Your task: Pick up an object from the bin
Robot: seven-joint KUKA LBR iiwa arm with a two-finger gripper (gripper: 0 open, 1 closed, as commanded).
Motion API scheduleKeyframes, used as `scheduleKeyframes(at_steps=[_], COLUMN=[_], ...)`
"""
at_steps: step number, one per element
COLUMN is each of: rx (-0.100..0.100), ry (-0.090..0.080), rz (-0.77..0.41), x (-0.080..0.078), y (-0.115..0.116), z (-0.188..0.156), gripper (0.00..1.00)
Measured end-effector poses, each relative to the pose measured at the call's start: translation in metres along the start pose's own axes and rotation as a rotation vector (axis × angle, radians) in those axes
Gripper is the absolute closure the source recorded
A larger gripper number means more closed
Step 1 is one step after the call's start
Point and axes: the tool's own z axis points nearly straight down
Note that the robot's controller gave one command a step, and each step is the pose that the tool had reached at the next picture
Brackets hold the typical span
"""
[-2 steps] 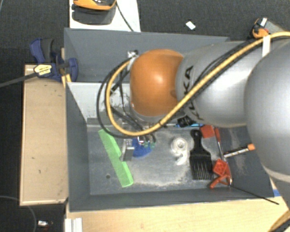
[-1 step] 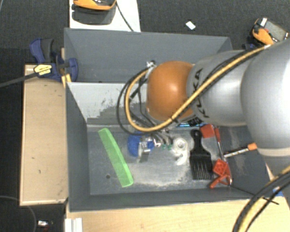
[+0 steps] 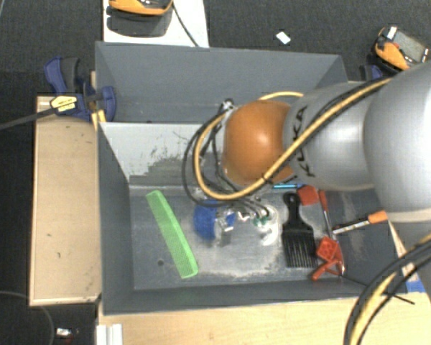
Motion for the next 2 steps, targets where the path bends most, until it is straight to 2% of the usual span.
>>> scheduleKeyframes(at_steps=[1,2], rx=[0.002,0.001], ry=[0.001,0.001], rz=[0.133,0.054], x=[-0.0004,-0.0006], y=[0.0007,0.0003], z=[-0.0053,-0.0017], gripper=[0.00,0.00])
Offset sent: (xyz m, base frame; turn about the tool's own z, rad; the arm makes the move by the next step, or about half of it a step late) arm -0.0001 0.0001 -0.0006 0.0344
